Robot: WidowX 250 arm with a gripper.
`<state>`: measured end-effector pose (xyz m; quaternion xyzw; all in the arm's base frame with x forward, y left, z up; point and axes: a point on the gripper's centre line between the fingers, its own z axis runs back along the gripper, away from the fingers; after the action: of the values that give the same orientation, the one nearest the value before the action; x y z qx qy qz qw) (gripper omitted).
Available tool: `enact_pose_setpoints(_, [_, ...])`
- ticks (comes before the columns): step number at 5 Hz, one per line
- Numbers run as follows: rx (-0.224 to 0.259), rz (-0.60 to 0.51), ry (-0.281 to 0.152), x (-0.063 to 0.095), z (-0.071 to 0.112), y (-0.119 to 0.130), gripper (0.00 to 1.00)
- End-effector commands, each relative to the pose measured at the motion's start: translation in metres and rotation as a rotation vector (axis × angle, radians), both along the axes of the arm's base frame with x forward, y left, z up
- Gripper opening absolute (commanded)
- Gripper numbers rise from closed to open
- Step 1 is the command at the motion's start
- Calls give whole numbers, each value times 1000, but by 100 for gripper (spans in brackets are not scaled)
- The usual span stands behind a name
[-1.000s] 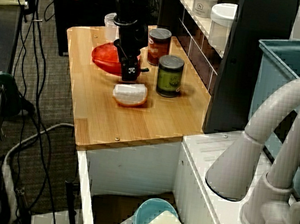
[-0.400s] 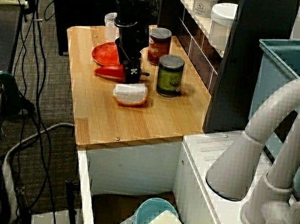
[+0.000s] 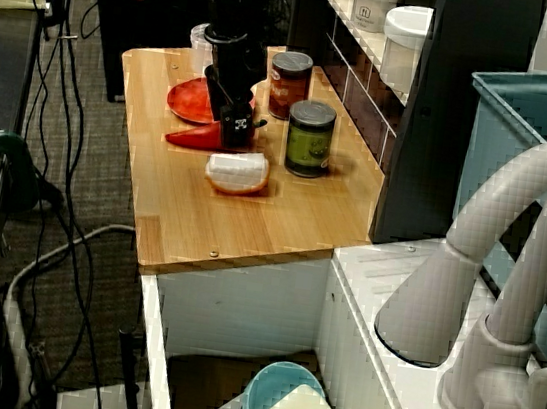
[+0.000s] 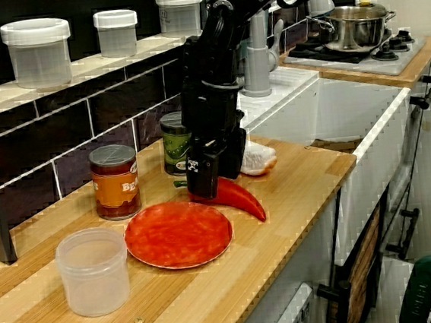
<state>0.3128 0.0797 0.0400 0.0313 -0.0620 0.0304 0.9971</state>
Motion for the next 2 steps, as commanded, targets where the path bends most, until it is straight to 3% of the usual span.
enact_pose_setpoints(1, [-12, 26, -78, 12, 45, 13, 100])
enact_pose_setpoints(2, [-19, 32, -84, 12, 51, 11, 100])
